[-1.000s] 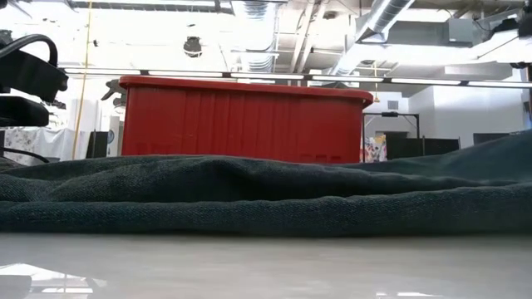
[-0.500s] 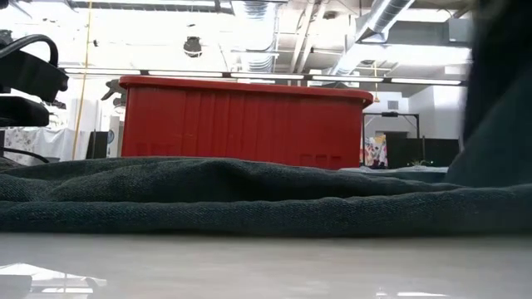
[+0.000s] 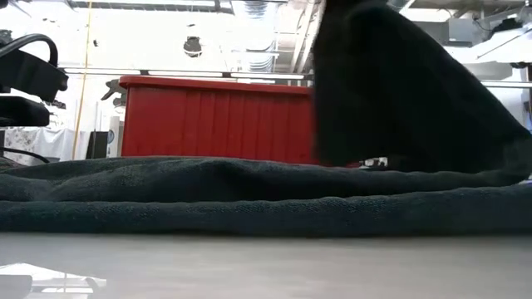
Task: Fold Laundry from Bin
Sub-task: Fold the black pants
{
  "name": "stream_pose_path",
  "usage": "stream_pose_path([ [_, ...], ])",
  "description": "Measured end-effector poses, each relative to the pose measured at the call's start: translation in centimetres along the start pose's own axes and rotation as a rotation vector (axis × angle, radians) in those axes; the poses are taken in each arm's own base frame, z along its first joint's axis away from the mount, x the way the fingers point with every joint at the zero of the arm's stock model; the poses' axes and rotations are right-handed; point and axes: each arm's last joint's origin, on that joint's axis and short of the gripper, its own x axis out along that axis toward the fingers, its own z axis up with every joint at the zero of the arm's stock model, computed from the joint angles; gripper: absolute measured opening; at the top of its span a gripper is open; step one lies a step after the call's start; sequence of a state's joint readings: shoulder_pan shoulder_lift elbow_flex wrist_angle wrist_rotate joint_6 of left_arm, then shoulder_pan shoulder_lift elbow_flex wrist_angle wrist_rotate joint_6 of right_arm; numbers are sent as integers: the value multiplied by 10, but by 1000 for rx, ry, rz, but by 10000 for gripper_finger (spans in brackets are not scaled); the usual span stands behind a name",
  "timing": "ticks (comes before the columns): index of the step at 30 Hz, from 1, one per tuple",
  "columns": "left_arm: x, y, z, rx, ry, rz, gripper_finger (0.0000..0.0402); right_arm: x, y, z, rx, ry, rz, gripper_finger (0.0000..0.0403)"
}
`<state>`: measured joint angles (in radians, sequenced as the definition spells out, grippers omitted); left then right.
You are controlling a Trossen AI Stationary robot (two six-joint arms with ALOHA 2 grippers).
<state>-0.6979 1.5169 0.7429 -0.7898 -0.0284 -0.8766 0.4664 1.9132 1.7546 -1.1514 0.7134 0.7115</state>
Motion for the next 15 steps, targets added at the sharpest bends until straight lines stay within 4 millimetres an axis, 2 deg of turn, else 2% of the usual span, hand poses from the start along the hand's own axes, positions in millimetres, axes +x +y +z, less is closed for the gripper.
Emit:
stream_pose_path([
  [4, 0, 0, 1, -2, -6, 0, 0, 6, -1, 13, -97, 7, 147, 24],
  [7, 0, 0, 2, -6, -14, -8, 0, 12, -3, 22, -128, 49, 324, 24],
  [10, 0, -1, 4, -14, -24, -20, 0, 21, -4, 18, -120, 167, 471, 36],
  [12, 0, -1, 5, -18, -30, -26, 0, 26, -3, 12, -97, 231, 503, 58],
  [15, -1, -2, 5, -33, -36, -29, 0, 23, 2, 2, -154, 283, 542, 96],
])
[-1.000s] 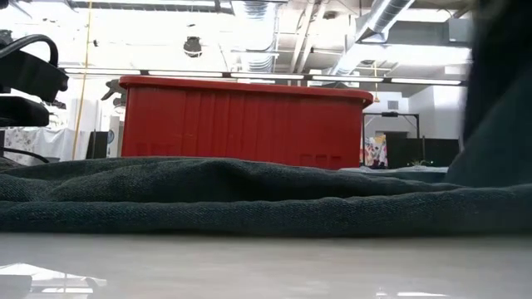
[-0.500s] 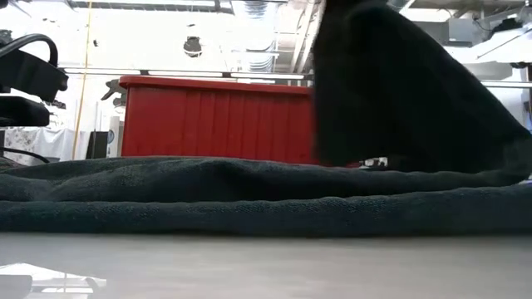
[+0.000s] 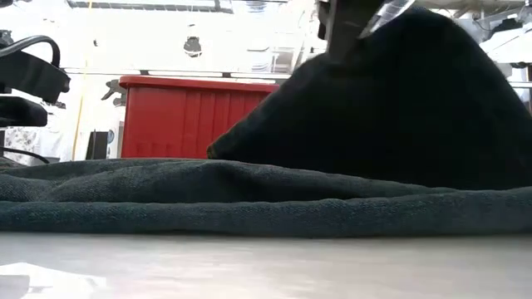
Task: Fold Laundry from Bin
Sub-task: Fold the black pants
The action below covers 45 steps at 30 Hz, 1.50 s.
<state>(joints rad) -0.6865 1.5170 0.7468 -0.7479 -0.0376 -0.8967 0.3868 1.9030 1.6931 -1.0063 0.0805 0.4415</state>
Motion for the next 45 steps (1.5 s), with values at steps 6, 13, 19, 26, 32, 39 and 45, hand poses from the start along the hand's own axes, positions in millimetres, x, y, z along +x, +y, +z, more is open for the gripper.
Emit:
stream_pose_path([
  [6, -18, -8, 15, -19, 7, -32, 0, 2, 25, -24, -92, 85, -5, 175],
  [13, -88, -16, 44, -125, -193, -129, 0, -3, 55, -44, -132, 68, -37, 240],
  [19, -146, 17, 83, -374, -511, -266, 19, -8, 76, -60, -158, 22, -83, 248],
  [26, -163, 70, 132, -514, -772, -307, 104, -12, 93, -74, -58, -35, -130, 248],
  [32, -142, 121, 167, -563, -745, -269, 180, -14, 97, -77, 61, -91, -156, 249],
  [39, -92, 151, 219, -401, -739, -397, 201, -11, 97, -75, 180, -116, -136, 249],
  [45, -55, 172, 238, -350, -735, -326, 201, -11, 98, -76, 272, -126, -125, 249],
])
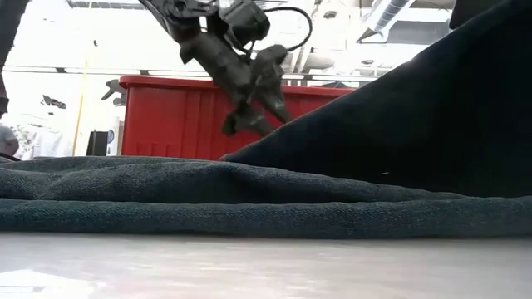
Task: Fold Laundry from Bin
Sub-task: Fold the black pants
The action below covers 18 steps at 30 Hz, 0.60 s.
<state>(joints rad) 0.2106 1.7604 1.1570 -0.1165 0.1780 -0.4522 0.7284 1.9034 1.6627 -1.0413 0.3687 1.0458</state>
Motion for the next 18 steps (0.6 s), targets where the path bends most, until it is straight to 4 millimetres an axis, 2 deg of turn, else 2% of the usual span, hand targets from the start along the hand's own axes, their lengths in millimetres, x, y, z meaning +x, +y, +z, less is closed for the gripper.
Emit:
stream_pose_path([
  [5, 17, 5, 7, 9, -102, -33, 201, 0, 1, 0, 48, -5, 9, 249],
  [11, 43, 13, -8, 13, -47, -27, 201, 0, 2, 0, 60, -8, 16, 249],
  [18, 59, 13, -18, 9, -18, -46, 201, 0, 2, 1, 64, -17, 19, 249],
])
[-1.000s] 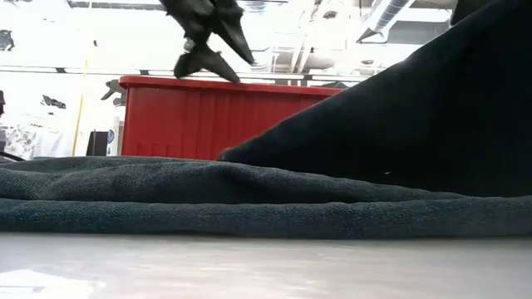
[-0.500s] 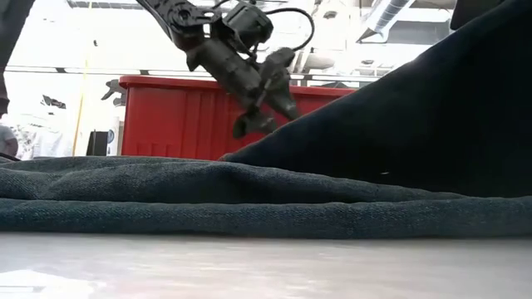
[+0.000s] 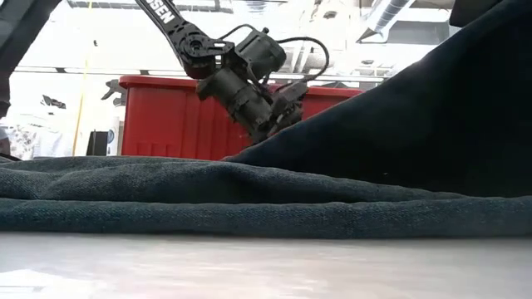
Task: Fold Laundry from Bin
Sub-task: Fold the black pants
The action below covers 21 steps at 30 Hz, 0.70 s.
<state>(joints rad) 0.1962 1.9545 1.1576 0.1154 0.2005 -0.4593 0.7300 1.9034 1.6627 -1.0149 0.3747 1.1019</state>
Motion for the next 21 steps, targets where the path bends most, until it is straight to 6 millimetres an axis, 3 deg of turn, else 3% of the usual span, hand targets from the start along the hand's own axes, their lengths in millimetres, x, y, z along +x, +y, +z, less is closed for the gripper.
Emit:
stream_pose_path([
  [12, 2, -14, -5, 68, 4, -30, 183, 0, 0, 1, -4, -21, -12, 249],
  [19, 35, -10, -28, 26, 104, -116, 93, 0, 0, 1, 7, -24, -6, 249],
  [21, 37, -13, -24, -8, 112, -138, 53, 0, 1, 0, 10, -25, -2, 249],
])
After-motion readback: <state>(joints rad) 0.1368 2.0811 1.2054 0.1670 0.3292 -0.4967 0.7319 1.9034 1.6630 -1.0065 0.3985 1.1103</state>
